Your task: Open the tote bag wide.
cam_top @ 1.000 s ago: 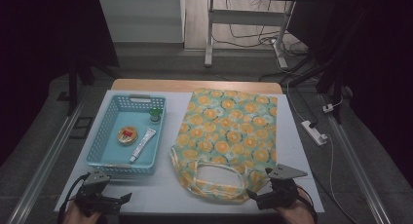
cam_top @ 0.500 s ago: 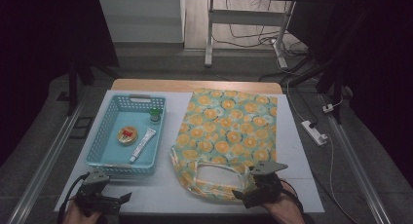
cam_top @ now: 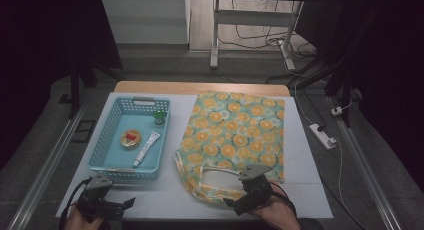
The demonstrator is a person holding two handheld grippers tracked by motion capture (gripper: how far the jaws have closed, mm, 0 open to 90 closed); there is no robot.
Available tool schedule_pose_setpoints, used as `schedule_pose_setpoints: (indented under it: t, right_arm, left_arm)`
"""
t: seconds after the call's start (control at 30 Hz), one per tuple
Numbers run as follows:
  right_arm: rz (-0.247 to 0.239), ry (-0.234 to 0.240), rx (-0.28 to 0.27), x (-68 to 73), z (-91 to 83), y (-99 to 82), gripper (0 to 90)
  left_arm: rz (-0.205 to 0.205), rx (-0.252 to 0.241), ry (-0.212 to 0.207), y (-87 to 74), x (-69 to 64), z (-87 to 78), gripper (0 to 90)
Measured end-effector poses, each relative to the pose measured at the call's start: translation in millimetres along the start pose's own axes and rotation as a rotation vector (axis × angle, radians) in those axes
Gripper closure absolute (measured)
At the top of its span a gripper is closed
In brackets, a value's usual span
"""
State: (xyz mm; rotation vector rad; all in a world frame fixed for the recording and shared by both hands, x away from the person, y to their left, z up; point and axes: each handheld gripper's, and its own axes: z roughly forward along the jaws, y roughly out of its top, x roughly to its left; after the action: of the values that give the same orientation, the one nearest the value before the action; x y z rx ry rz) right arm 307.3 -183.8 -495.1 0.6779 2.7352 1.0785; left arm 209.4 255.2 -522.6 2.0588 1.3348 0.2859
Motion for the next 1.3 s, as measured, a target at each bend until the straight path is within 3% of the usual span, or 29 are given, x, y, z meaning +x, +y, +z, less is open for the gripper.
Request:
schedule_pose_setpoints:
  t: [0.13, 0.37, 0.67, 0.73, 0.77, 0.83, 0.97, 1.13, 1.3]
  right_arm:
    - [-0.036, 0.019, 0.038, 6.2, 12.8, 2.4, 1.2]
    - [-0.076, 0.054, 0.065, 11.3, 22.8, 5.1, 13.7]
    - [-0.124, 0.161, 0.108, 17.0, 22.9, 7.8, 65.8]
    - [-0.126, 0.164, 0.106, 17.6, 22.1, 8.1, 69.6]
    - [-0.128, 0.170, 0.097, 17.6, 20.2, 9.0, 76.9]
    - [-0.128, 0.168, 0.079, 18.2, 17.3, 10.4, 83.0]
    - [-0.115, 0.183, 0.046, 19.1, 9.2, 15.2, 87.1]
    - [-0.126, 0.175, 0.047, 18.8, 5.1, 20.5, 88.0]
    - [-0.115, 0.142, 0.041, 11.2, 1.5, 25.3, 88.8]
  left_arm:
    - [0.001, 0.001, 0.001, 0.1, -0.2, 0.1, 0.0]
    - [0.003, 0.003, 0.001, 0.1, -0.3, 0.3, 0.0]
    - [0.006, 0.006, 0.003, 0.2, -0.8, 0.5, 0.0]
    - [0.006, 0.006, 0.003, 0.3, -0.7, 0.6, 0.0]
    - [0.006, 0.006, 0.003, 0.3, -0.7, 0.7, 0.0]
    - [0.006, 0.006, 0.003, 0.3, -0.6, 0.7, 0.0]
    - [0.005, 0.008, 0.004, 0.4, -0.6, 0.8, 0.0]
    - [0.003, 0.008, 0.004, 0.4, -0.5, 0.8, 0.0]
    - [0.001, 0.008, 0.003, 0.4, -0.2, 0.9, 0.0]
